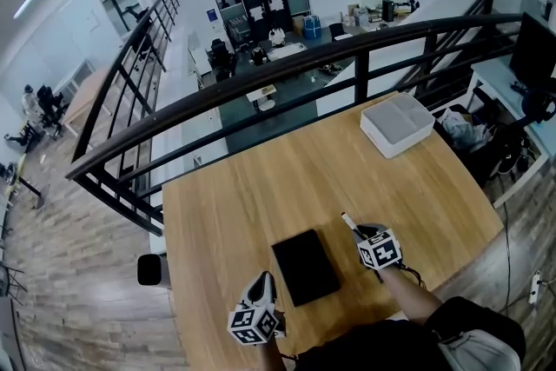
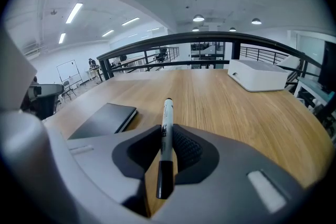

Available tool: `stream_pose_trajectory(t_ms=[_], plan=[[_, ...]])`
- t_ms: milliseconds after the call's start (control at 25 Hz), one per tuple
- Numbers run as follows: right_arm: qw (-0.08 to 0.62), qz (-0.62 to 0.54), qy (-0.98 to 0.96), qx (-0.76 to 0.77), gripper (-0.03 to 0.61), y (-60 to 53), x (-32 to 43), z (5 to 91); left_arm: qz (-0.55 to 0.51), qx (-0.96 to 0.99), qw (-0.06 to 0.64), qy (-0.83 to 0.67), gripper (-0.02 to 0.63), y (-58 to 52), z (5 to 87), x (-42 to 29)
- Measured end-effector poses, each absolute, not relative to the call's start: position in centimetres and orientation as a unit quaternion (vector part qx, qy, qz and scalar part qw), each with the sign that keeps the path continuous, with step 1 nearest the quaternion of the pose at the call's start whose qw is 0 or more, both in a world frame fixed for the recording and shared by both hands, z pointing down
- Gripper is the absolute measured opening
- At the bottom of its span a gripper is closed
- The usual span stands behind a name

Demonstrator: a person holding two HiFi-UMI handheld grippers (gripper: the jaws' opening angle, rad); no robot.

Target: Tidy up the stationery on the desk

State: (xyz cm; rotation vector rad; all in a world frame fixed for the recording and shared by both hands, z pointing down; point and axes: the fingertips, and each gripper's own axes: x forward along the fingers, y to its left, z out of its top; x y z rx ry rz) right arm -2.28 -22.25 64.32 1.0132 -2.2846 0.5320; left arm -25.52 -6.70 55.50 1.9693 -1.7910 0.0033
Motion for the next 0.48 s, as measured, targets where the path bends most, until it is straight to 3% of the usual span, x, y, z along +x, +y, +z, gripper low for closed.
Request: stream_pose_trajectory(t_ms=[480], plan=[[0.305,0.211,-0.86,0.351,0.08,-19.9,-5.4,65.9,-0.005,0.714,0.242,-0.657,-0.003,-5.7,56.2,-27.2]])
